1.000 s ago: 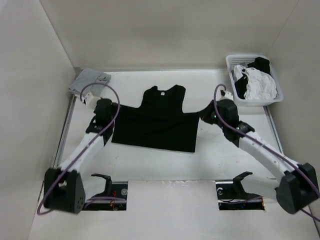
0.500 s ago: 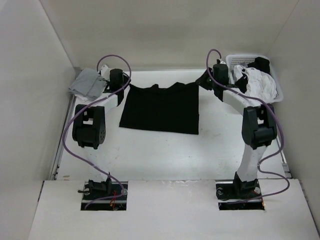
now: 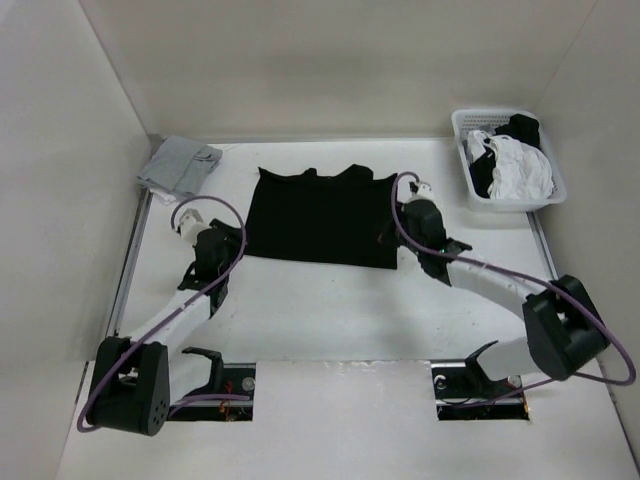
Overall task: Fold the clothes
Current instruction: Fold the tank top
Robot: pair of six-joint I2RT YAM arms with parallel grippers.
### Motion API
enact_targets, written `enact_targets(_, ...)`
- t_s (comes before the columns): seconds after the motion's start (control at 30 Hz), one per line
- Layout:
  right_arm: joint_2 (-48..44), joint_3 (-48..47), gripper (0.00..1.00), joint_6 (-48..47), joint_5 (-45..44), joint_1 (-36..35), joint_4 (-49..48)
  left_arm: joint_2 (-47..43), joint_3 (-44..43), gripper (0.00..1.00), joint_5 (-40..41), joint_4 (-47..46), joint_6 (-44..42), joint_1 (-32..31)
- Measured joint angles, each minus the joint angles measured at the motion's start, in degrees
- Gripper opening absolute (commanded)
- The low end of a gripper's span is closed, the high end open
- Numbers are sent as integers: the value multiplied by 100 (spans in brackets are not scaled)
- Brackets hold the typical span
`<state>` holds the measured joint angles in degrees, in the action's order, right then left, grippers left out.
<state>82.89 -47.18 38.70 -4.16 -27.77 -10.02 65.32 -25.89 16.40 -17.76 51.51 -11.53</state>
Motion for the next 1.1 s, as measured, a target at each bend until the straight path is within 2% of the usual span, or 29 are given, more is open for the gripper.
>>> enact_targets(0.1, -540, 828, 15, 74, -111, -431, -269, -238, 675, 44, -295, 63, 92, 284)
enact_targets(0.17, -824, 1294, 18, 109, -177, -625, -313, -162, 1027, 50, -577, 81, 173, 511)
enact_targets(0.23, -1075, 1663, 25, 160, -223, -765, -330, 20, 1233, 51, -868, -20, 245, 717)
enact_targets(0.4, -1733, 2337, 38, 275, -348, -907, -385, 748, 1274, 39, -1480, -1025, 505, 1060)
enact_targets(0.47, -2015, 2592, 41, 365, -433, -907, -420, 1036, 1255, 36, -1558, -1342, 614, 1102)
enact_targets(0.67, -2376, 2959, 47, 533, -592, -778, -422, 1637, 1104, 33, -1615, -1915, 804, 1113)
enact_targets(0.8, -2199, 2973, 53, 634, -645, -555, -466, 1958, 988, 15, -1574, -2120, 922, 1075)
enact_targets(0.9, -1851, 2973, 60, 708, -671, -442, -466, 2111, 964, 9, -1552, -2208, 1001, 1075)
enact_targets(1.03, -1353, 2850, 62, 844, -664, -280, -389, 2116, 964, 5, -1513, -2188, 1036, 1075)
enact_targets(1.1, -1145, 2704, 61, 916, -669, -199, -411, 2114, 964, 4, -1473, -2186, 1043, 1060)
